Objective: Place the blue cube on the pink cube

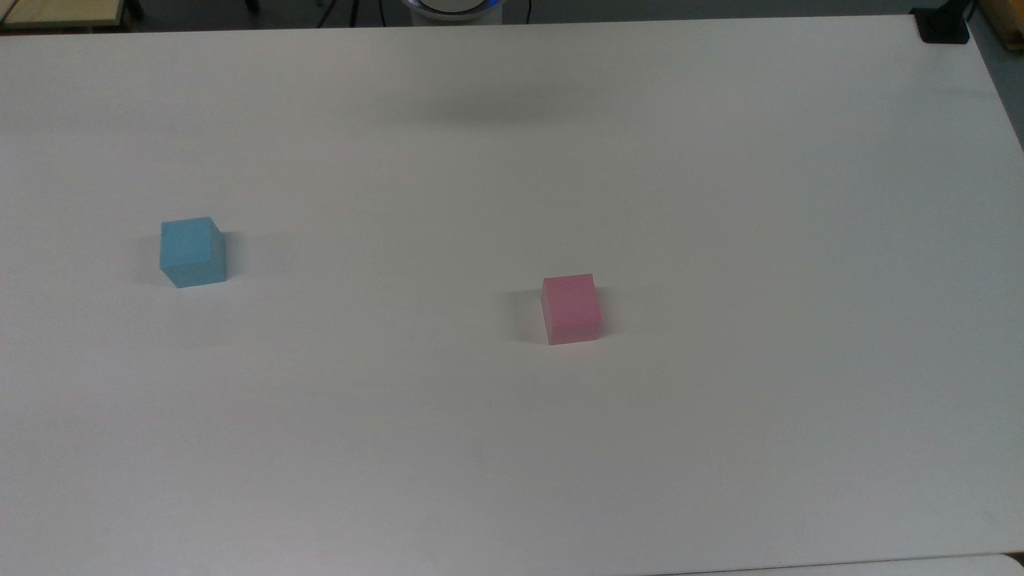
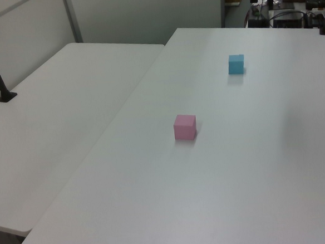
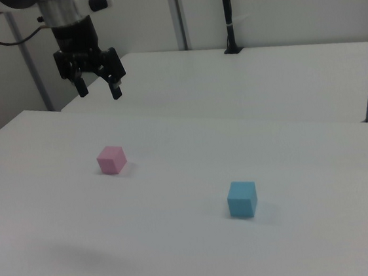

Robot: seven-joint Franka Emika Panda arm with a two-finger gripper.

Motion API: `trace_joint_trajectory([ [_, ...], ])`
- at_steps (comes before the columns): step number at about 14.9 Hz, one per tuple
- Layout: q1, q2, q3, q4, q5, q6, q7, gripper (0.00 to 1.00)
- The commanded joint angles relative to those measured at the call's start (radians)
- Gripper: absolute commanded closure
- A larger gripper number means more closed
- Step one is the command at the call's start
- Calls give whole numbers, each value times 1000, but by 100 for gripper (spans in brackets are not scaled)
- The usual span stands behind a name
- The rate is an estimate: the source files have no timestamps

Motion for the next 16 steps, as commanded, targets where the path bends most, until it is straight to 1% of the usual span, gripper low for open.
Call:
trace_joint_trajectory([
  [1,14,-26,-18,-36,15,27,-16,0],
  [16,17,-28,-18,-39,16,17,-24,0],
])
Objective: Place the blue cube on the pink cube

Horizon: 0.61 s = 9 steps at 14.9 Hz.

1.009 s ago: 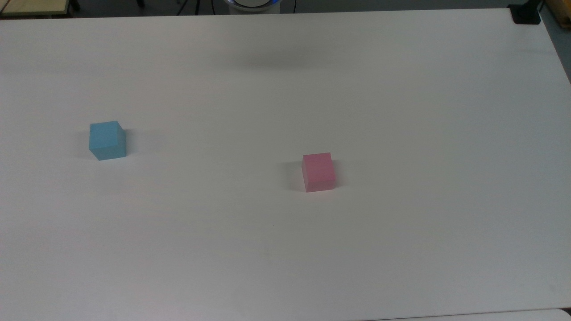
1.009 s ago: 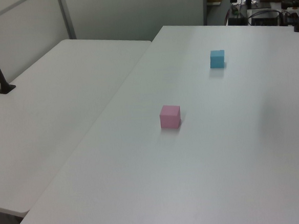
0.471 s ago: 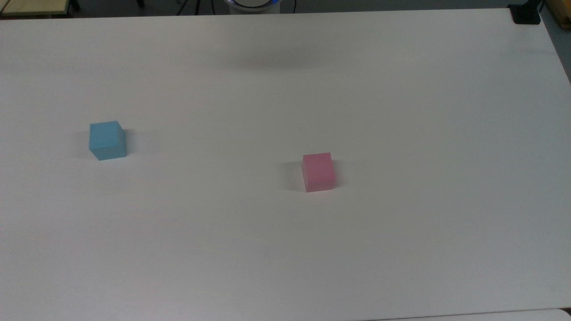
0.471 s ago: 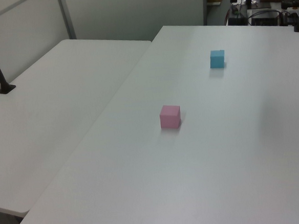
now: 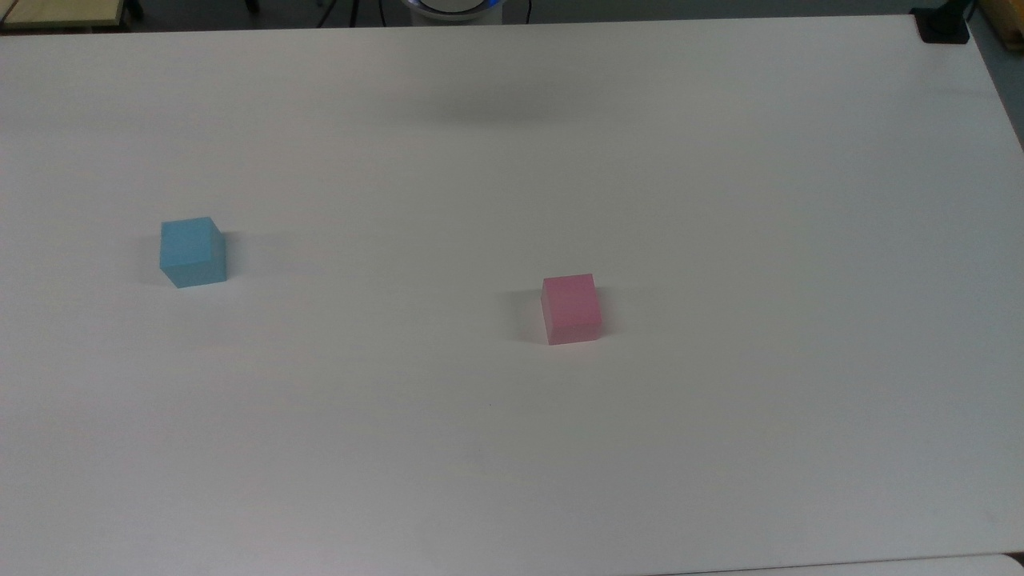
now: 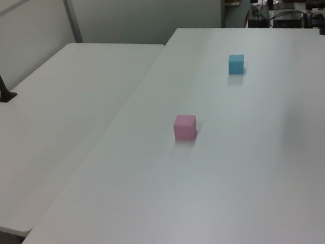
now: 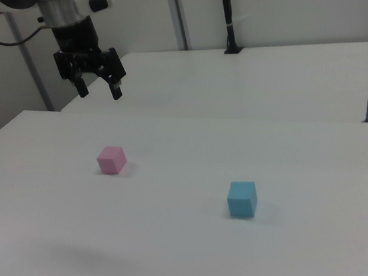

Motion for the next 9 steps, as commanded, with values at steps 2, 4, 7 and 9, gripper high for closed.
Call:
trace_joint_trajectory([
  [2,16,-28,-17,-38,16,15,-19,0],
  [4,16,-28,-17,-38,18,14,-19,0],
  [7,16,-28,-17,-36,18,-6,-22,0],
  [9,10,-29,-19,-28,16,-26,-23,0],
])
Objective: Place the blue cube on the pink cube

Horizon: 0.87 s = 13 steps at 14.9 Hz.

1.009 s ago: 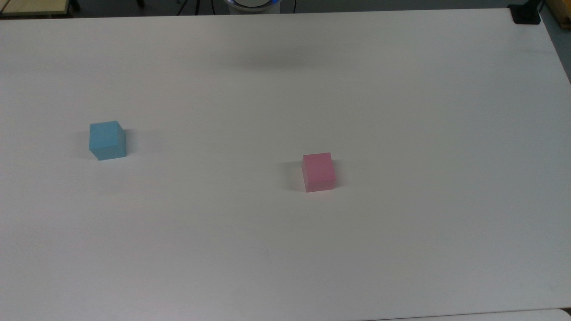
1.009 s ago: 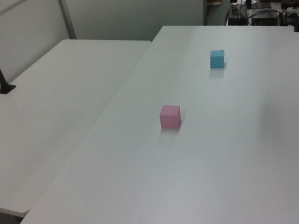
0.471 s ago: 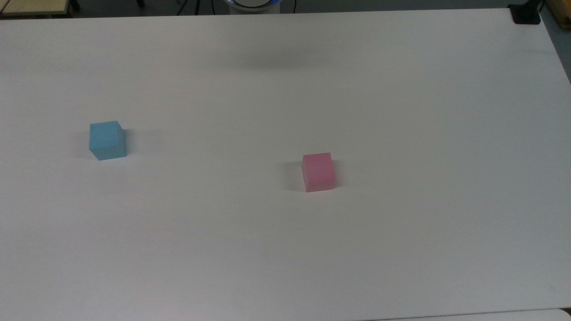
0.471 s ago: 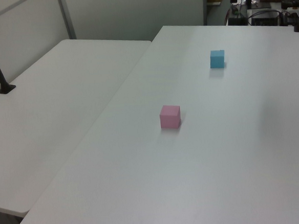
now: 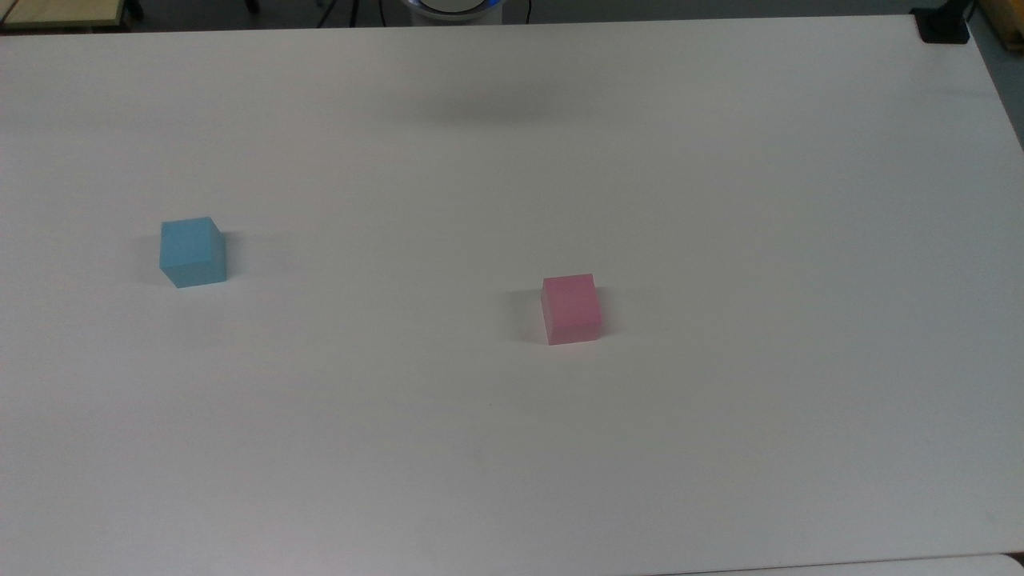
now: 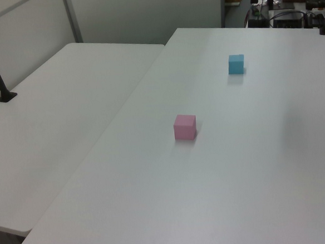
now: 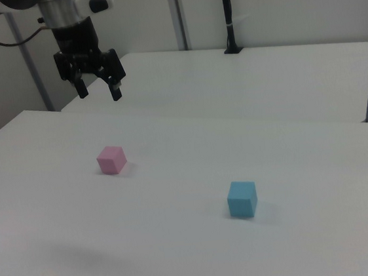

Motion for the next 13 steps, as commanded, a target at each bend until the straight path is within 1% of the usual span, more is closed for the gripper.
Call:
trace_joint_trajectory([
  [1,8,-28,-20,-24,16,-21,-25,0],
  [5,2,-18,-23,-20,7,-18,-27,0],
  [7,-3,-17,-54,-20,10,-13,-60,0],
  [9,-4,2,-69,-20,10,-7,-108,0],
  [10,-7,11,-86,-21,15,9,-143,0],
  [13,-20,38,-155,-23,39,69,-310,0],
])
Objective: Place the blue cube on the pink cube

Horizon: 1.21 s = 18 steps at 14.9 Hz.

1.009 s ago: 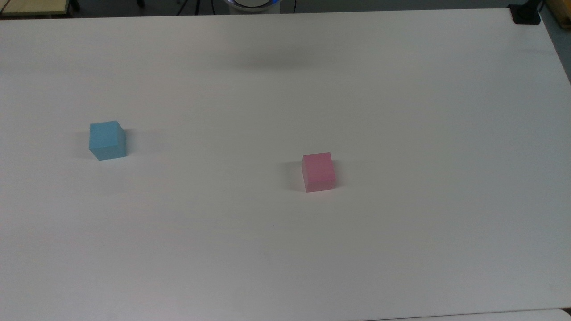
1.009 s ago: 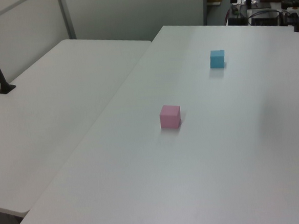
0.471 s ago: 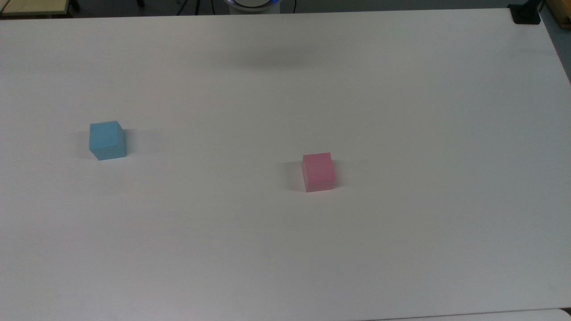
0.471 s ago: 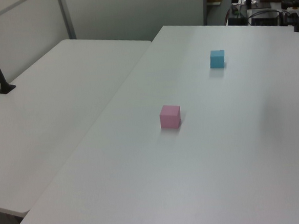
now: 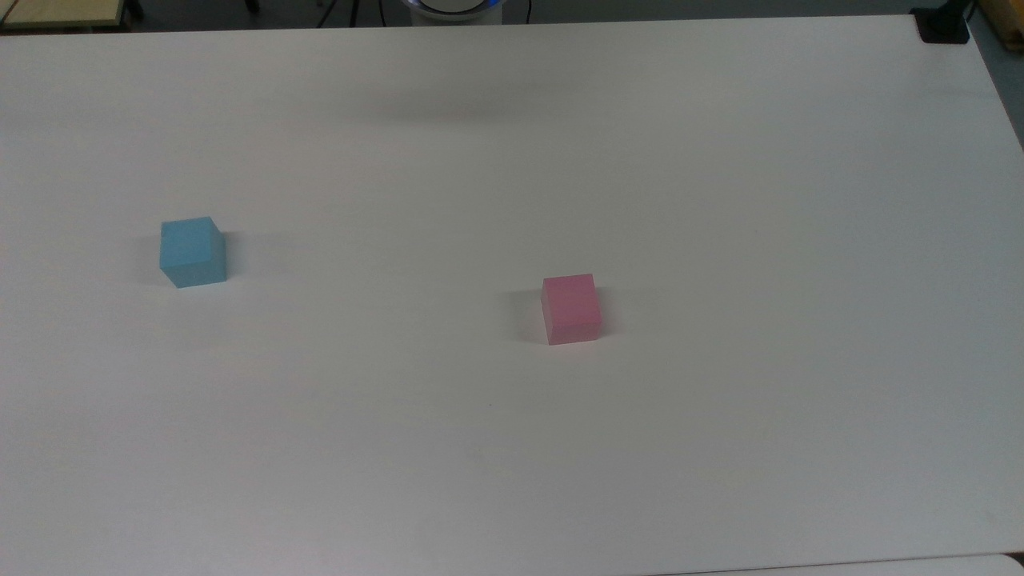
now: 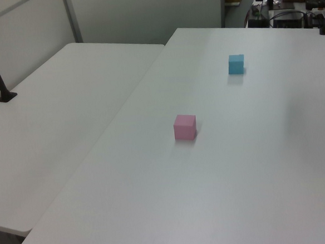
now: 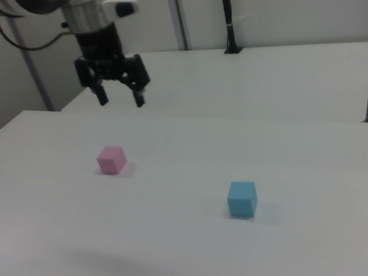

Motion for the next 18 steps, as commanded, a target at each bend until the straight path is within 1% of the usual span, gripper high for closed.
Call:
trace_joint_trajectory([
  [1,-18,35,-83,-21,56,70,-231,0],
  [3,-64,76,-105,-22,123,125,-369,0],
  [5,-135,133,-105,-22,209,173,-469,0],
  [7,-176,196,-105,-21,281,218,-511,0],
  [8,-192,219,-105,-24,295,254,-511,0],
  [13,-202,349,-105,-29,298,445,-489,0],
  [18,-206,417,-99,-33,291,524,-466,0],
])
